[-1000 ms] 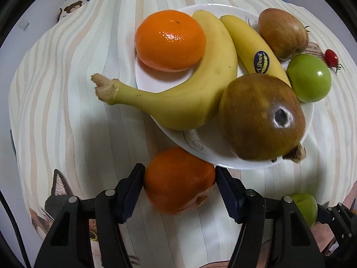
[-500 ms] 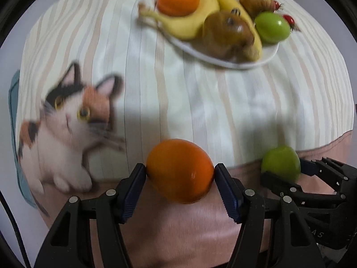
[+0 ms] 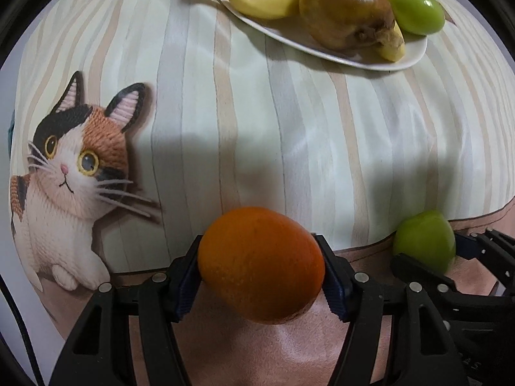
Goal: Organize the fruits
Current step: 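Carry the orange and green apple onto the plate and open both tools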
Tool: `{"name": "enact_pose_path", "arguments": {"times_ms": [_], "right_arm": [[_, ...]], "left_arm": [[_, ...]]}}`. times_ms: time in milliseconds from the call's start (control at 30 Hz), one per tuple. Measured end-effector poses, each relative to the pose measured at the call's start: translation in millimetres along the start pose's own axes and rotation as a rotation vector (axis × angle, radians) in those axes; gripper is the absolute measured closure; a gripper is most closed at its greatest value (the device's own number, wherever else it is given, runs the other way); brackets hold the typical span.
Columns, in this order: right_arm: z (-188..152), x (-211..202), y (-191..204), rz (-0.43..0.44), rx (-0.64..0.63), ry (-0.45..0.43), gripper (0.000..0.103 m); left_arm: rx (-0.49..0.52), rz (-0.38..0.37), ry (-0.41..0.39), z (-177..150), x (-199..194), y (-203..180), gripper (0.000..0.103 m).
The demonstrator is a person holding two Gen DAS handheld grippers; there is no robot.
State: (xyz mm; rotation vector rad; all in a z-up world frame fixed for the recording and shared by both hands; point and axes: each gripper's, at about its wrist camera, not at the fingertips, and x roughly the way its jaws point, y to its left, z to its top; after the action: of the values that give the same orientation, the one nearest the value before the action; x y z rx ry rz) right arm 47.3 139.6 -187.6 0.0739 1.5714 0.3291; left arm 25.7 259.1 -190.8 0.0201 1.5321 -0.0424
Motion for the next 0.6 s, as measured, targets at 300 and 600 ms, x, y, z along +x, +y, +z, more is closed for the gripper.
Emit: {"name": "enact_pose_path", "arguments": {"times_ms": [300,600], "right_arm": [[7,-12,-3,0.013,-0.005,-0.050,0.044],[44,-85,-10,0.091,-0.002,-0.188,0.044]], "left_arm": [[0.002,-0.015,-0.048,26,-34,-1,0.041],[-0.002,-0.139,-0.186,83,-117,3,0.041]]}}
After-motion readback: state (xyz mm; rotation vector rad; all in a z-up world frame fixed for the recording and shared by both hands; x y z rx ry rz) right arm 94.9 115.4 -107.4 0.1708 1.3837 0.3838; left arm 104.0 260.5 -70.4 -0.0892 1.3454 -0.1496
